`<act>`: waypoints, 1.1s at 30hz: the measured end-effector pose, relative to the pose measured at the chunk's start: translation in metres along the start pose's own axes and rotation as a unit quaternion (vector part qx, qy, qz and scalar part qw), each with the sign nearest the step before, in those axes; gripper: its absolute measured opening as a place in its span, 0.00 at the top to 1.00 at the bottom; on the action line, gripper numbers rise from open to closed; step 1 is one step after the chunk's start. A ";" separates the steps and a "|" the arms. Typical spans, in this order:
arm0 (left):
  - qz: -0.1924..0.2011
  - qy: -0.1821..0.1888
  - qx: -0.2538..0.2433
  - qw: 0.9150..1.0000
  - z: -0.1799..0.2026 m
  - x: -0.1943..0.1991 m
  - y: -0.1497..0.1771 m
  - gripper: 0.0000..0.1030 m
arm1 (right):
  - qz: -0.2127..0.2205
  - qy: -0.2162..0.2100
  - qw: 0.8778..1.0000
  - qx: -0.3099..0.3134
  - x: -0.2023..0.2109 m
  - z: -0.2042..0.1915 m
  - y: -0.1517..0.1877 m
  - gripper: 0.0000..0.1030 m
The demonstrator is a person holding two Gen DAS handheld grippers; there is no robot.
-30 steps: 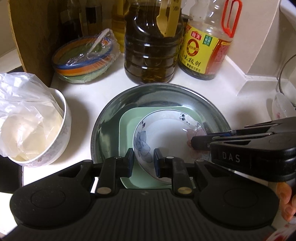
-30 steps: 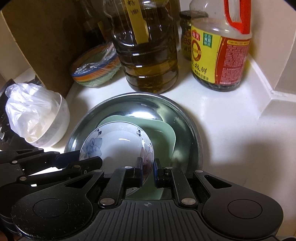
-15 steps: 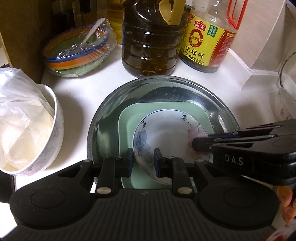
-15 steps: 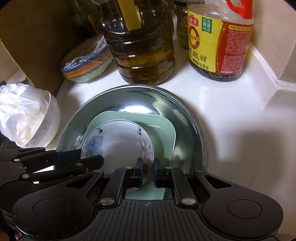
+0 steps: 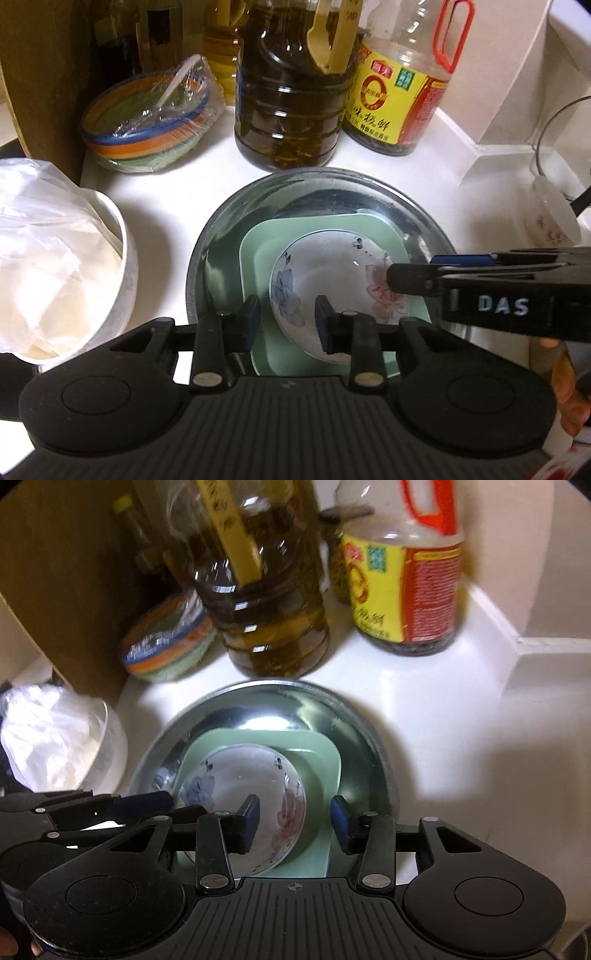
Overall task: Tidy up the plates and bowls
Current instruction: 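Open the right tool to release the saucer onto the green plate, then move the right tool to the cream plastic bowl beside the sink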
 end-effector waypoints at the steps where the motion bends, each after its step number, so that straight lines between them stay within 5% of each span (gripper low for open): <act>1: 0.002 0.003 -0.003 1.000 0.002 0.004 0.000 0.71 | 0.006 -0.002 1.000 -0.006 0.005 0.002 0.001 0.55; 17: 0.003 0.051 -0.074 0.996 0.083 0.034 0.031 0.59 | 0.056 0.018 0.995 -0.084 0.090 0.058 0.056 0.50; 33: -0.012 0.078 -0.113 0.990 0.161 0.051 0.089 0.58 | 0.057 0.056 0.988 -0.133 0.151 0.122 0.135 0.44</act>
Point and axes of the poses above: each gripper's, at about its wrist camera, not at the fingertips, and x roughly against the way its jaws point, z to its right, y to its underside, the point moved 9 cm from there along -x, roughly the way its jaws point, and after that the axes turned 15 degrees about y, right-handed, at the moved point
